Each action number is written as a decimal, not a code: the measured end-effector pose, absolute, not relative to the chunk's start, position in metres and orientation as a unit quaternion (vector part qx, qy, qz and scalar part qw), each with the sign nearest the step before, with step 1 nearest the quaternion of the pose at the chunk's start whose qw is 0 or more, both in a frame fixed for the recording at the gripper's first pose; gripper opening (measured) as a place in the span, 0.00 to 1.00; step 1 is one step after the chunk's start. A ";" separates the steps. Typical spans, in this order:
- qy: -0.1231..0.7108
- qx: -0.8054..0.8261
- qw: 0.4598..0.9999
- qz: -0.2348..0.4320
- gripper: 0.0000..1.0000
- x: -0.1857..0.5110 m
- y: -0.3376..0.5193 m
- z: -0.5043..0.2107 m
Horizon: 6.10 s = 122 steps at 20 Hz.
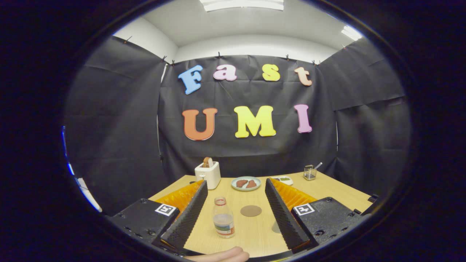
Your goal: Take the bottle from table, then pour the juice into the cup, finally place the bottle on the coaster
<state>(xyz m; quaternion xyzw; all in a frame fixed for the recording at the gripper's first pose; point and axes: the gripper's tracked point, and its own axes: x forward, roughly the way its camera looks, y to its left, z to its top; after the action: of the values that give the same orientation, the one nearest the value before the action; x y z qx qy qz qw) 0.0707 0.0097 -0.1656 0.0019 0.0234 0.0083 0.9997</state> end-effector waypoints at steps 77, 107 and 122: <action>0.045 0.688 0.723 0.047 0.78 0.180 -0.006 -0.289; 0.012 0.794 0.604 0.070 0.78 0.184 -0.021 -0.262; -0.017 0.818 0.567 0.094 0.78 0.180 -0.030 -0.241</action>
<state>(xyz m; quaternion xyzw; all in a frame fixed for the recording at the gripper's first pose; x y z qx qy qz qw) 0.1798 -0.0298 -0.2410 0.8182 -0.0168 0.0944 0.5669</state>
